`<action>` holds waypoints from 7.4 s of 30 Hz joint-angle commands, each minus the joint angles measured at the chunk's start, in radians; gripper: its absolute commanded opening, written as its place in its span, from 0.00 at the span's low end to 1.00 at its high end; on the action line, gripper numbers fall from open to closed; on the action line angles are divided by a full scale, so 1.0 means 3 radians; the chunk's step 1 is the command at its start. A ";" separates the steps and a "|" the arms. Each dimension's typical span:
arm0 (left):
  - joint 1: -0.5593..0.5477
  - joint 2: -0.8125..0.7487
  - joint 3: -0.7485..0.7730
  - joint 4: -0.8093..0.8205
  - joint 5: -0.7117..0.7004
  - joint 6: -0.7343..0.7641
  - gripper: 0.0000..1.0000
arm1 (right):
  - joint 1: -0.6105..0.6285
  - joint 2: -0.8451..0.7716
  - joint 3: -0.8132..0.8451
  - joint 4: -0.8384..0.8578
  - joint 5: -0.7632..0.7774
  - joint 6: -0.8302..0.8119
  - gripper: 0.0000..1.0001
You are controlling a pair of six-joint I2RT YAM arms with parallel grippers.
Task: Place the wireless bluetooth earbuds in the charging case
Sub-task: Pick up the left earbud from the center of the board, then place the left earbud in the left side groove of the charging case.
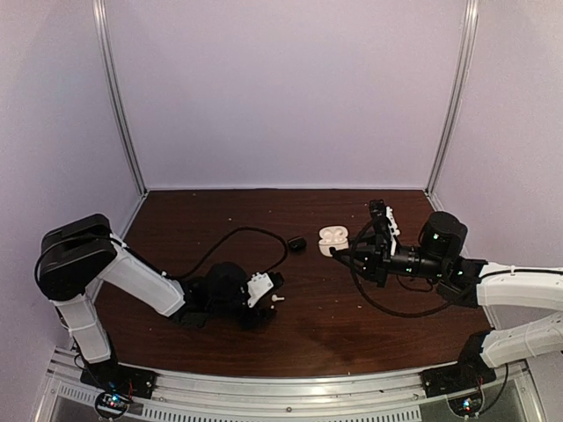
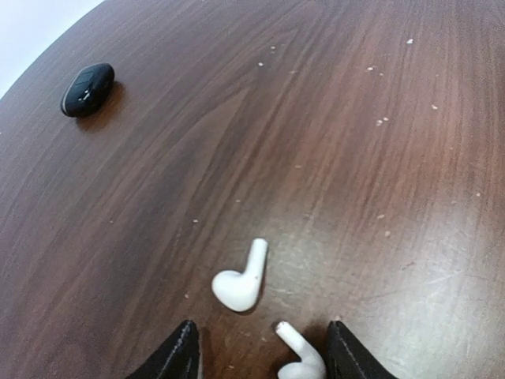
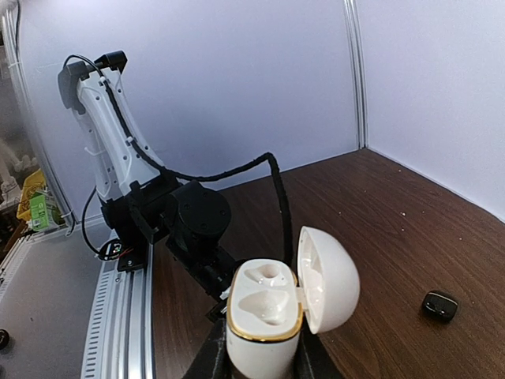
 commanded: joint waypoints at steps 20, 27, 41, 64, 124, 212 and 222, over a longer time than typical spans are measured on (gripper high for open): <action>0.0544 -0.0163 0.0055 -0.0915 0.0025 -0.0581 0.52 | -0.0058 -0.0013 -0.0002 0.0080 -0.0055 0.0054 0.00; 0.0590 -0.0423 0.0179 -0.1136 0.0242 -0.0909 0.49 | -0.0060 -0.0049 -0.0006 0.0039 0.0000 0.0047 0.00; 0.0585 -0.0051 0.1262 -0.2445 0.0653 -0.0952 0.44 | -0.0060 -0.0046 0.0006 0.0019 -0.0052 0.0044 0.00; 0.0407 0.0412 0.1790 -0.3082 0.0323 -0.0831 0.29 | -0.0060 -0.0031 -0.0008 0.0020 -0.0033 0.0043 0.00; -0.0281 -0.1883 0.1083 -0.1488 -0.0067 0.0911 0.18 | 0.0197 0.1120 0.0016 0.1537 -0.0403 -0.0419 0.00; -0.0611 -0.1861 0.0964 -0.1658 0.0189 0.1293 0.28 | 0.0327 0.1010 -0.0007 0.1614 -0.0435 -0.0440 0.00; -0.0585 -0.2104 0.0694 -0.1228 0.0157 0.1152 0.35 | 0.0505 0.0739 0.0006 0.0884 0.0713 -0.1374 0.00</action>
